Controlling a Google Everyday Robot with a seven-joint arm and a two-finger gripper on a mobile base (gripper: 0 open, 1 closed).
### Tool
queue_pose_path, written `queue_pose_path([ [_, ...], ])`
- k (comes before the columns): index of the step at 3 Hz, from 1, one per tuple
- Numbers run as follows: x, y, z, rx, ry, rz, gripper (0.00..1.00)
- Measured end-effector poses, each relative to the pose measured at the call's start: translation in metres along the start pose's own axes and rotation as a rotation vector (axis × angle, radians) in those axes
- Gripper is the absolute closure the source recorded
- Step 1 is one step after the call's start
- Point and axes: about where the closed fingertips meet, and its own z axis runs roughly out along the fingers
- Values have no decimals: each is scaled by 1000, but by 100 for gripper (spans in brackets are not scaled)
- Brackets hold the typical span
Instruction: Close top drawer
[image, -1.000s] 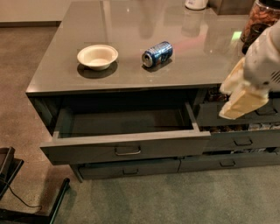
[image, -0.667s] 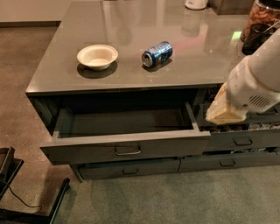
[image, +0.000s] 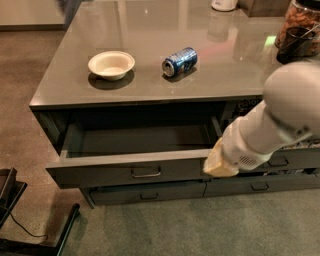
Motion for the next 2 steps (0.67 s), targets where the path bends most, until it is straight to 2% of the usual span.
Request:
queue_pose_path([
  [1,-4,18,65,-58,-21,-7,100],
  [2,-3,19,71,-56,-23,-6,100],
])
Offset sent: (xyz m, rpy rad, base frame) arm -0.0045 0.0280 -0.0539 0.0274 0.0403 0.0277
